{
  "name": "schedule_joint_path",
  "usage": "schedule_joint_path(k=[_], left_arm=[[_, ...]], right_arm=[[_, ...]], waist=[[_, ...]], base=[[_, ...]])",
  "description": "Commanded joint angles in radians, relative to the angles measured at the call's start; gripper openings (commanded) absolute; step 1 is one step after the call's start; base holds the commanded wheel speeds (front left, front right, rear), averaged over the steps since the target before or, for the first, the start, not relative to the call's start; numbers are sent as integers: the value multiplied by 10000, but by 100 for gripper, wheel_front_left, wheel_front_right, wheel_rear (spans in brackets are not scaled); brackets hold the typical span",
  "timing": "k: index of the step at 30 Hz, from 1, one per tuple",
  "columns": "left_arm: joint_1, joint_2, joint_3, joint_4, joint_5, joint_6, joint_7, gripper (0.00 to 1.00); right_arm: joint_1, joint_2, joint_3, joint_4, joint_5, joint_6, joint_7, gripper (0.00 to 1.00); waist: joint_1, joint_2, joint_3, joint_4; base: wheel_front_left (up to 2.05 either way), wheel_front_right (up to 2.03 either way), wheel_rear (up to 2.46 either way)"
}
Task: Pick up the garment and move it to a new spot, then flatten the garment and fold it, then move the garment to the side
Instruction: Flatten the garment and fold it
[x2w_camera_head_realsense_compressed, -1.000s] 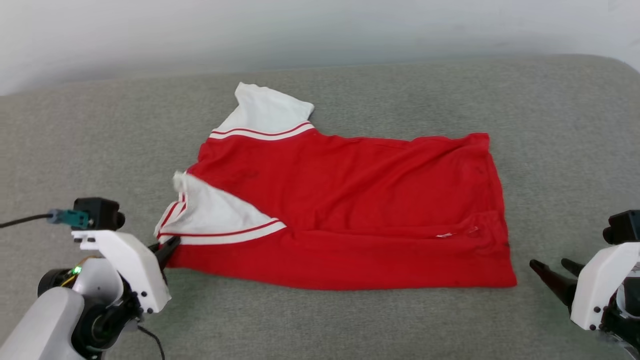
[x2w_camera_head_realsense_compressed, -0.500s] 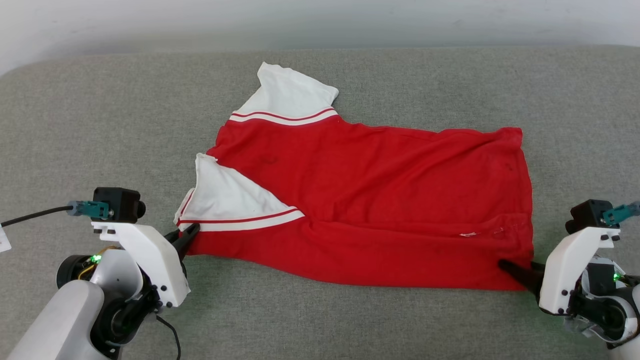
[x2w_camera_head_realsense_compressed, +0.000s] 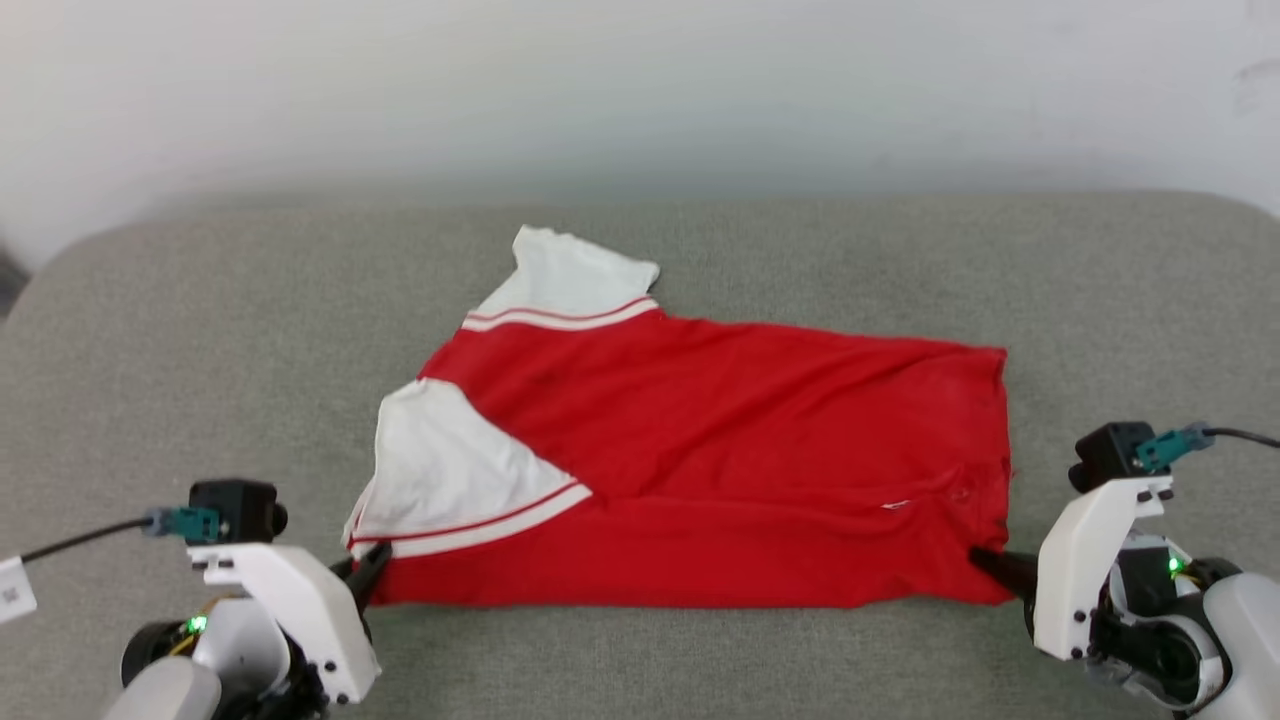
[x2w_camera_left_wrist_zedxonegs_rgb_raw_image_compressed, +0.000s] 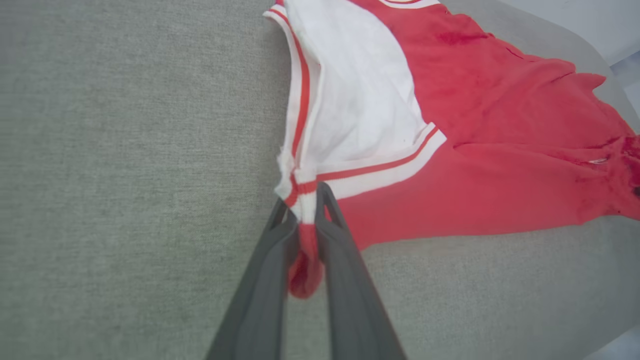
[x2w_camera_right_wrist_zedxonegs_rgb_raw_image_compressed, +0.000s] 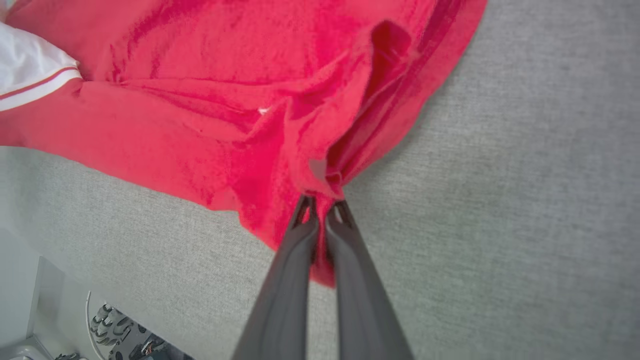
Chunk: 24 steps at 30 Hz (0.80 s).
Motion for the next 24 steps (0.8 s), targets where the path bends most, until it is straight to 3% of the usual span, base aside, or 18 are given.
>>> schedule_joint_path(k=[1, 11, 12, 13, 14, 15, 16, 24], left_arm=[[243, 40, 58, -68, -47, 95, -80, 0], [1749, 362, 306, -765, -420, 634, 15, 0], [1794, 325, 265, -751, -455, 634, 42, 0], [1841, 235, 216, -715, -537, 584, 105, 0], [1862, 153, 170, -654, -617, 526, 135, 5], [1826, 92, 187, -580, -647, 502, 80, 71], [1763, 62, 206, -487, -654, 457, 12, 100], [1178, -20, 579, -100, -38, 458, -1371, 100]], right_arm=[[202, -39, 81, 48, 82, -1, -40, 0], [1081, -183, 81, -51, 295, -2, -195, 0], [1160, -158, 82, -36, 300, -1, -235, 23], [1234, -146, 93, -18, 269, -1, -286, 76], [1287, -147, 105, -3, 212, -1, -404, 100], [1326, -121, 78, 0, 165, -1, -585, 100], [1368, -81, 88, -26, 118, -1, -772, 100], [1547, 158, -373, -517, -1231, -1, -3819, 100]], waist=[[0, 0, -546, -25], [0, 0, -1093, 66], [0, 0, -1080, 64], [0, 0, -1054, 59], [0, 0, -1023, 56], [0, 0, -988, 46], [0, 0, -957, 29], [0, 0, -937, -365]], base=[[0, 0, 0], [0, 0, 0], [0, 0, 0], [0, 0, 0], [0, 0, 0], [0, 0, 0], [0, 0, 0], [0, 0, 0]])
